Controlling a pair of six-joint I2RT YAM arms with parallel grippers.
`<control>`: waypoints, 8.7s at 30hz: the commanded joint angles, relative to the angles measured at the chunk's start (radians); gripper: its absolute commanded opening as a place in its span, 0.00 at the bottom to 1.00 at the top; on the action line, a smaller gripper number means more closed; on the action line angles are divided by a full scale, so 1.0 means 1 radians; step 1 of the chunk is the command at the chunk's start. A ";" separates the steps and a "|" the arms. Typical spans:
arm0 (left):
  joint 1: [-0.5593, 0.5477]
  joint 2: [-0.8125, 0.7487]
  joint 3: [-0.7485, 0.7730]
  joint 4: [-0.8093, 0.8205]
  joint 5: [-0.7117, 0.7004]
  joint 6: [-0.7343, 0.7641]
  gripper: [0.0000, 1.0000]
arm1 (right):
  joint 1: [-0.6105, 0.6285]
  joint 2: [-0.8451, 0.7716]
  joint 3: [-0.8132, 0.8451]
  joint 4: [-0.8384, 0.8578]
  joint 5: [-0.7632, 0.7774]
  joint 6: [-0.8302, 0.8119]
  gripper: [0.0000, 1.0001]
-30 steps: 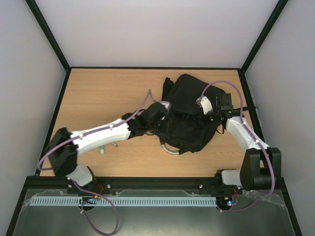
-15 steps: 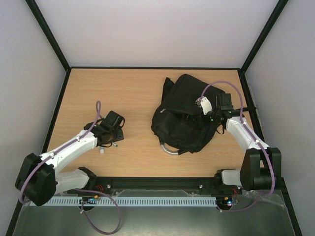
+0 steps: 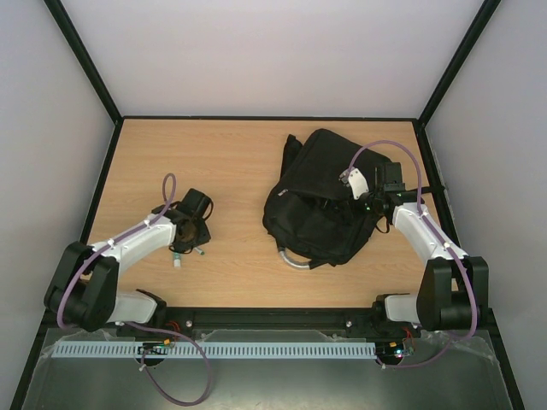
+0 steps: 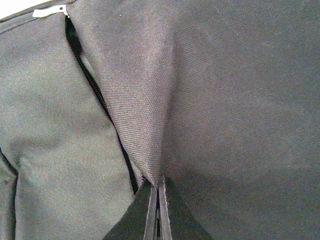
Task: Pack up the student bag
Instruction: Pick up the stationery from the center of the board, then place the student bag at the center of the board, then pick up the stationery from the center of the board.
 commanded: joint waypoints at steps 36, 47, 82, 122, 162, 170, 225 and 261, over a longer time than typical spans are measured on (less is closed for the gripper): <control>0.091 0.020 0.018 0.001 -0.001 0.010 0.33 | -0.013 -0.005 0.010 -0.083 -0.070 -0.021 0.01; 0.128 0.133 -0.001 0.071 0.054 0.031 0.29 | -0.020 -0.009 0.009 -0.088 -0.078 -0.024 0.01; -0.486 0.291 0.396 0.328 0.437 0.513 0.02 | -0.025 -0.008 0.013 -0.091 -0.090 -0.019 0.01; -0.528 0.605 0.773 0.180 0.018 0.450 0.43 | -0.043 -0.011 0.014 -0.099 -0.106 -0.028 0.01; -0.489 0.874 1.078 0.211 0.004 0.450 0.05 | -0.055 -0.005 0.014 -0.106 -0.116 -0.034 0.01; -0.492 0.894 1.047 0.350 0.125 0.395 0.04 | -0.055 0.006 0.014 -0.108 -0.117 -0.037 0.01; -0.089 -0.115 -0.015 -0.122 -0.349 -0.095 0.89 | -0.056 0.018 0.020 -0.119 -0.131 -0.041 0.01; -0.108 0.035 -0.144 0.135 -0.038 -0.021 0.31 | -0.057 0.026 0.024 -0.124 -0.131 -0.044 0.01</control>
